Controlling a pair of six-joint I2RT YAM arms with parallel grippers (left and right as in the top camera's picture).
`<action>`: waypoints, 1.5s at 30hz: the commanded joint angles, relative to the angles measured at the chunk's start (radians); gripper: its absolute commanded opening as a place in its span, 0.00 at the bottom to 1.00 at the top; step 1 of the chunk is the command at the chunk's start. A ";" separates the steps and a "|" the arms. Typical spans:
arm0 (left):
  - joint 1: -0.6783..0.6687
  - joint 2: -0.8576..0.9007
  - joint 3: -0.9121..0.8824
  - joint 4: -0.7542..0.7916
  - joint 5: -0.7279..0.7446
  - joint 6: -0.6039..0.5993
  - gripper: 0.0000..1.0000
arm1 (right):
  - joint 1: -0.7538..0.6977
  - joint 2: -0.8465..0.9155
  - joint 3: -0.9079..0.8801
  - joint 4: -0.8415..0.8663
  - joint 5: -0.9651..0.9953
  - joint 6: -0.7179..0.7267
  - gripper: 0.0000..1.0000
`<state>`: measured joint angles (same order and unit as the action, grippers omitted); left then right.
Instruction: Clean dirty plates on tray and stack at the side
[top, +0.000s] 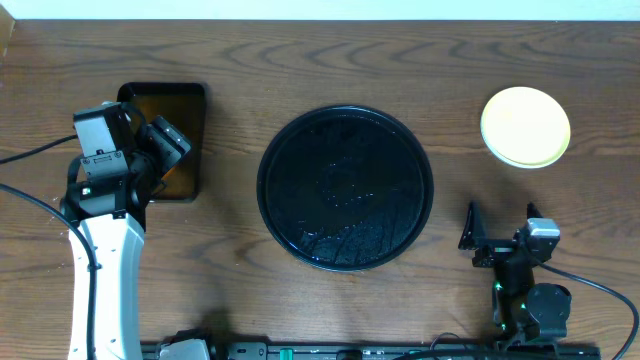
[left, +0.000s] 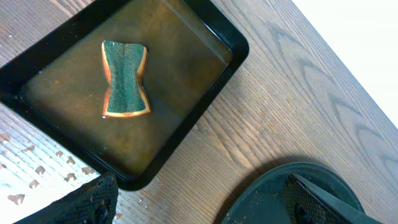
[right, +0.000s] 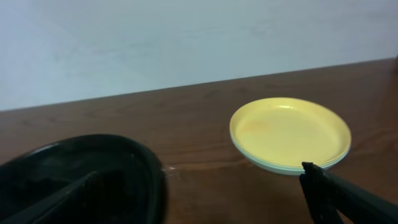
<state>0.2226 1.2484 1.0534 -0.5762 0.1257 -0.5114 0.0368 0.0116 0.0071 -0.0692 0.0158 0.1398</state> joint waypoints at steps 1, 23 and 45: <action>0.003 0.000 -0.002 0.000 0.002 0.009 0.85 | 0.002 -0.007 -0.002 -0.006 0.010 -0.113 0.99; 0.003 0.000 -0.002 0.000 0.002 0.009 0.85 | -0.052 -0.007 -0.002 -0.006 -0.013 -0.164 0.99; 0.003 0.001 -0.002 -0.045 -0.004 0.010 0.85 | -0.052 -0.006 -0.002 -0.006 -0.013 -0.164 0.99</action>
<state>0.2226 1.2484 1.0534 -0.5983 0.1257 -0.5114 -0.0086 0.0116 0.0071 -0.0704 0.0040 -0.0120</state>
